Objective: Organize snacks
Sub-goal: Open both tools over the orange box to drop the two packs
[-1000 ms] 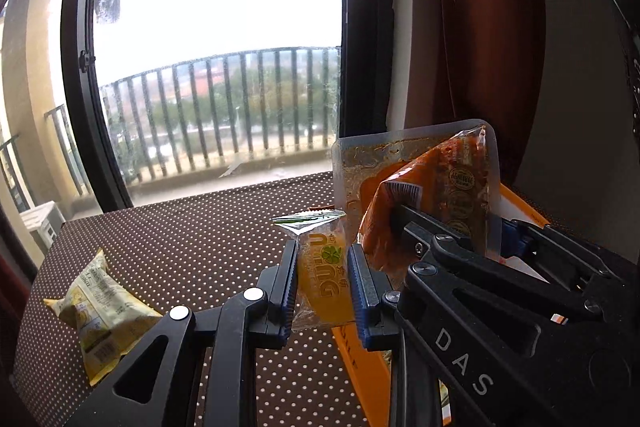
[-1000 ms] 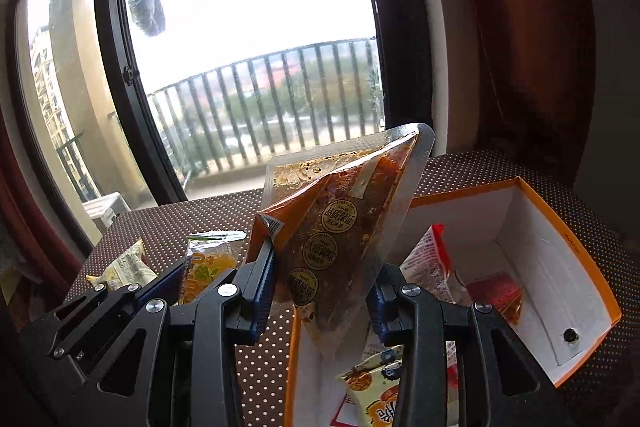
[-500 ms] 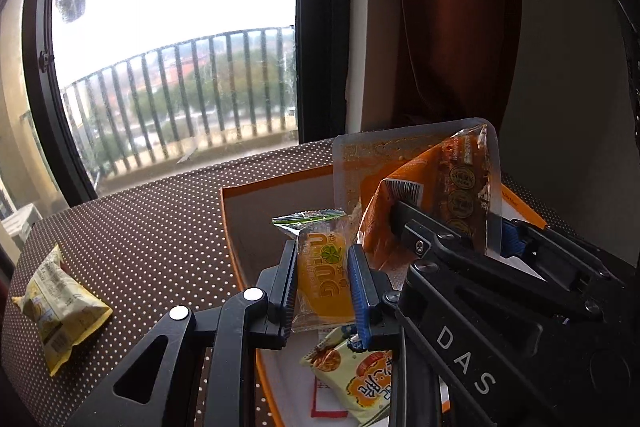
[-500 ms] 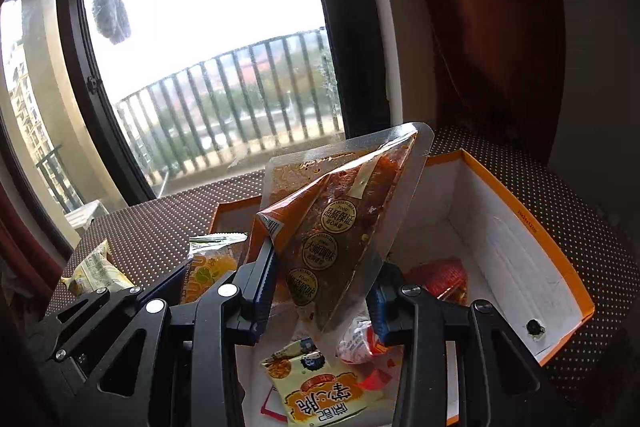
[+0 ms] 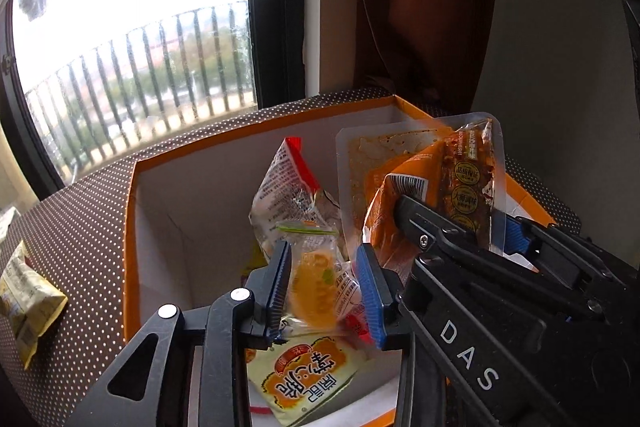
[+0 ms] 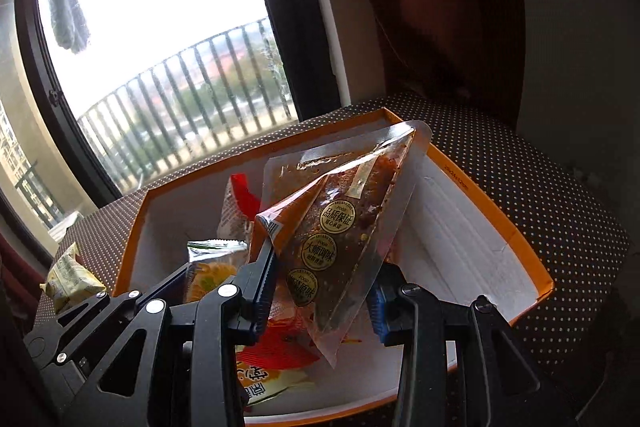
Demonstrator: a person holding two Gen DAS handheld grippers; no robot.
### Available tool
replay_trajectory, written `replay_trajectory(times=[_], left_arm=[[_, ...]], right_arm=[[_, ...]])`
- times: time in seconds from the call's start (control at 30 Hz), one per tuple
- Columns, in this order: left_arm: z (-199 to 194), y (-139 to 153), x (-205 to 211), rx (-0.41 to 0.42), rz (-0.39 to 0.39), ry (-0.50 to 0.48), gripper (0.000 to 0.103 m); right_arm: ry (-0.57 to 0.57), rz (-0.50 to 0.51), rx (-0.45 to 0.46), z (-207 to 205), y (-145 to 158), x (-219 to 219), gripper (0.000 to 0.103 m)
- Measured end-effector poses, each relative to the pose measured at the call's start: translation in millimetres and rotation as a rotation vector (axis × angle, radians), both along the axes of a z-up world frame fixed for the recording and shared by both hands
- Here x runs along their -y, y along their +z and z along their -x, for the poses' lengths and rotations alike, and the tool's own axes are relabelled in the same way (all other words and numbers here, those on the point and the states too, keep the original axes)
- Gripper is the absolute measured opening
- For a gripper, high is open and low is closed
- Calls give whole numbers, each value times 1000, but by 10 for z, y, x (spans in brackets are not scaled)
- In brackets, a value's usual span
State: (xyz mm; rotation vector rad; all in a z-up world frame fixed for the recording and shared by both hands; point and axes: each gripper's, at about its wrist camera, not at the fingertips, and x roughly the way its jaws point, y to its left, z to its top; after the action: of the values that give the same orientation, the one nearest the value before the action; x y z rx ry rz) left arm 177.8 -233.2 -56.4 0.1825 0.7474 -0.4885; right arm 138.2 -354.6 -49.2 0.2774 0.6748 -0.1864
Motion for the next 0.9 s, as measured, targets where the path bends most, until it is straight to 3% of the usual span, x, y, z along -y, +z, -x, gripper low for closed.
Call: replay_trajectory(times=[0.1, 0.23, 0.3, 0.43, 0.5, 0.8, 0.9], left_arm=[[-28, -44, -11, 5, -40, 21, 56], [-45, -50, 17, -1, -62, 17, 61], [-98, -47, 40, 6, -80, 25, 69], [-95, -32, 19, 17, -114, 27, 73], [-28, 5, 6, 12, -114, 18, 80], [3, -4, -115, -27, -92, 38, 82], [101, 26, -160, -27, -86, 38, 83]], right_arm=[[-13, -4, -15, 6, -71, 55, 43], [-19, -1, -24, 9, -113, 51, 43], [-25, 14, -24, 22, -113, 48, 43], [-17, 22, -27, -20, -125, -7, 43], [-13, 26, -31, -50, -146, -37, 44], [10, 19, -52, -92, -177, -64, 46], [28, 12, -45, -103, -169, -74, 56]])
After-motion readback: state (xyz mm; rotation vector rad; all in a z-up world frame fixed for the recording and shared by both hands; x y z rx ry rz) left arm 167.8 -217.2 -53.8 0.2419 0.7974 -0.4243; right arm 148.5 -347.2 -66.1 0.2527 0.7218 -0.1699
